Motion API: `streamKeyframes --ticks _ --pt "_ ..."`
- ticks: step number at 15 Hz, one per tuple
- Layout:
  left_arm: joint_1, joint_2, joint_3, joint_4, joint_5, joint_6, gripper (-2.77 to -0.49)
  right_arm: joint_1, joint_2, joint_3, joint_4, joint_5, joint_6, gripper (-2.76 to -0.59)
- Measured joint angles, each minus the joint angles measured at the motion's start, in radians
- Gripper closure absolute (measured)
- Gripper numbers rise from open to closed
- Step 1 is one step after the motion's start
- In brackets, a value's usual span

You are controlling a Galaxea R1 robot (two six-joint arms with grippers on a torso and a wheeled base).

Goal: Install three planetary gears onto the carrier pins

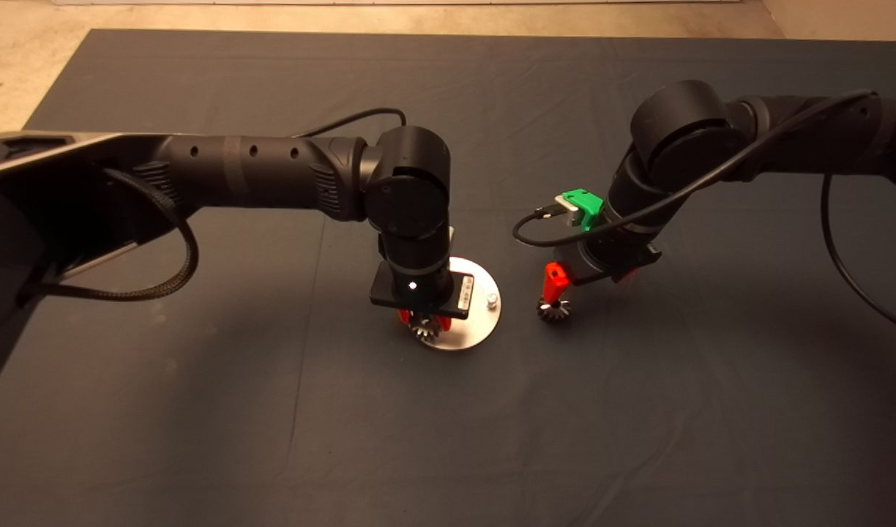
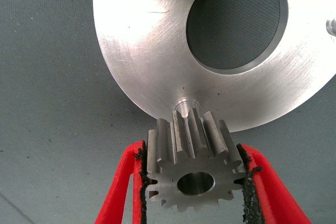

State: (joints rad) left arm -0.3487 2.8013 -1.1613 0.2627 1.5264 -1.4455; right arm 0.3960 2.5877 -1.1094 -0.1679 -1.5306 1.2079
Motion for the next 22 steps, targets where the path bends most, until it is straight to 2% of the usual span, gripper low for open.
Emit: streamKeyframes --ticks 9,14,22 --pt "-0.001 0.003 -0.012 -0.007 0.001 0.022 -0.82 0.000 0.000 0.000 0.000 0.000 0.000 -2.73" --pt "-0.001 0.003 -0.013 -0.009 0.000 0.019 -0.82 -0.016 0.000 0.000 0.000 0.000 0.000 -2.73" --pt "-0.003 0.003 -0.012 -0.009 0.000 0.011 -0.82 -0.017 0.000 0.000 0.000 0.000 0.000 -2.73"
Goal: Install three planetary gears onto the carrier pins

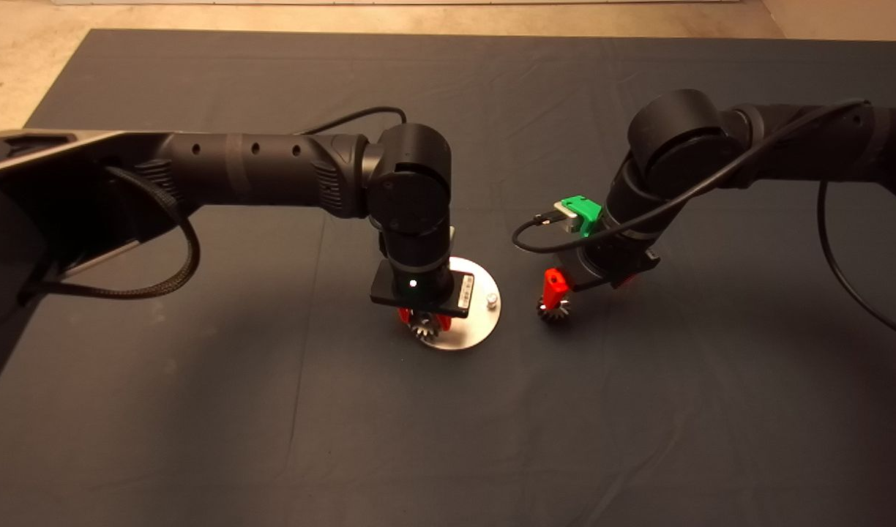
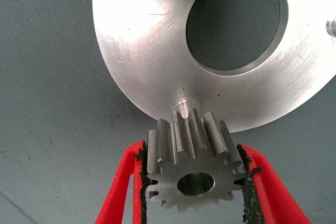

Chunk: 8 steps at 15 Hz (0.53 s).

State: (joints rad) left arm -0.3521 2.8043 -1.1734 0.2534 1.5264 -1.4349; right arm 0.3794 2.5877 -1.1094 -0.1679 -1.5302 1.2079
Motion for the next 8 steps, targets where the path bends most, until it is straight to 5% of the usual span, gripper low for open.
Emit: streamKeyframes --ticks 8 --pt "-0.002 0.001 0.000 0.000 0.000 0.000 -0.81 0.000 0.000 0.000 0.000 0.000 0.000 -2.73"
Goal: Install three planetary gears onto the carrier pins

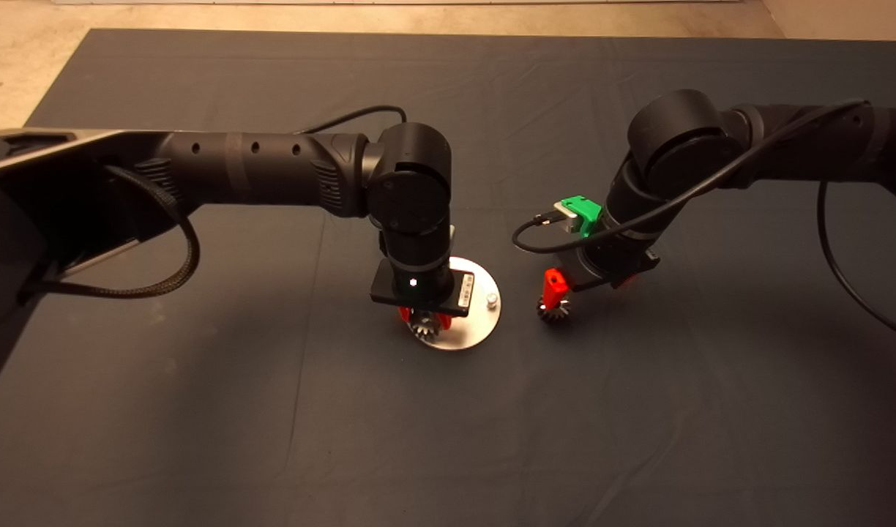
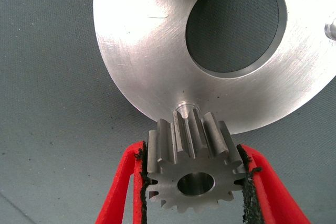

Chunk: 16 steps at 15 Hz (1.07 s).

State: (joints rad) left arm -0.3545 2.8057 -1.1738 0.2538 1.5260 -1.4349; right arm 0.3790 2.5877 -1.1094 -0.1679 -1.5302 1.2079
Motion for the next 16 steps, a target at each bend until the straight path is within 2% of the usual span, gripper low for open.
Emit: streamKeyframes --ticks 10,16 --pt "0.000 0.010 -0.004 0.003 0.003 0.000 -0.81 0.000 0.000 0.000 0.000 0.000 0.000 -2.73" --pt "0.014 0.014 -0.005 0.012 0.009 -0.007 -0.82 -0.005 0.000 0.000 0.000 0.000 0.000 -2.73"
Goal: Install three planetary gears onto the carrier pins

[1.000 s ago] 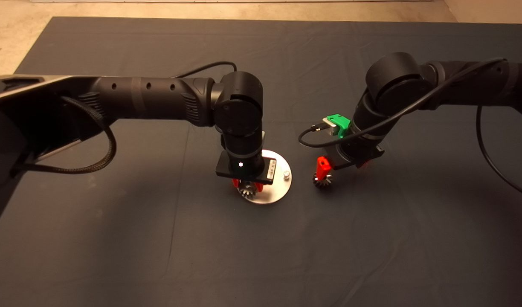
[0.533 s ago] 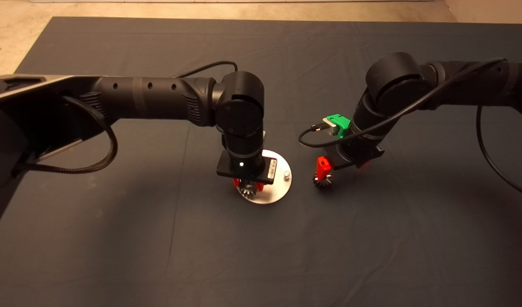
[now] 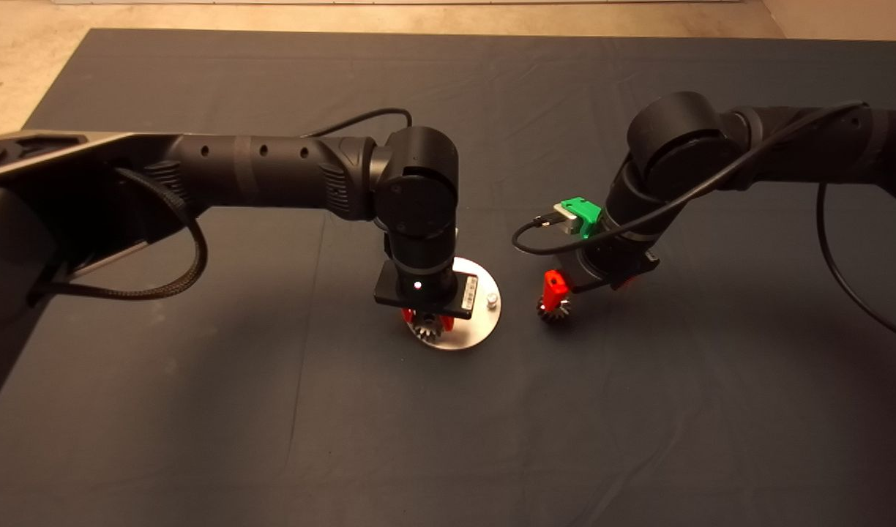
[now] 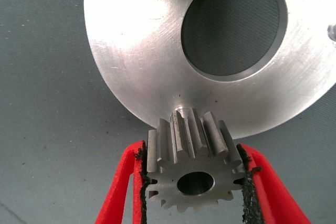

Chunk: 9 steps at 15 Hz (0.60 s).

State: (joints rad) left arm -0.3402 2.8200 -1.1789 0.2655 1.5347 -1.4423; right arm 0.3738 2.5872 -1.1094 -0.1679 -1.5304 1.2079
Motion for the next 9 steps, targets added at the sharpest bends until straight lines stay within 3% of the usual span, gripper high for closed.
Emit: streamKeyframes --ticks 9 --pt "0.003 -0.003 -0.004 0.003 -0.004 0.000 -0.87 0.000 0.000 0.000 0.000 0.000 0.000 -2.73"
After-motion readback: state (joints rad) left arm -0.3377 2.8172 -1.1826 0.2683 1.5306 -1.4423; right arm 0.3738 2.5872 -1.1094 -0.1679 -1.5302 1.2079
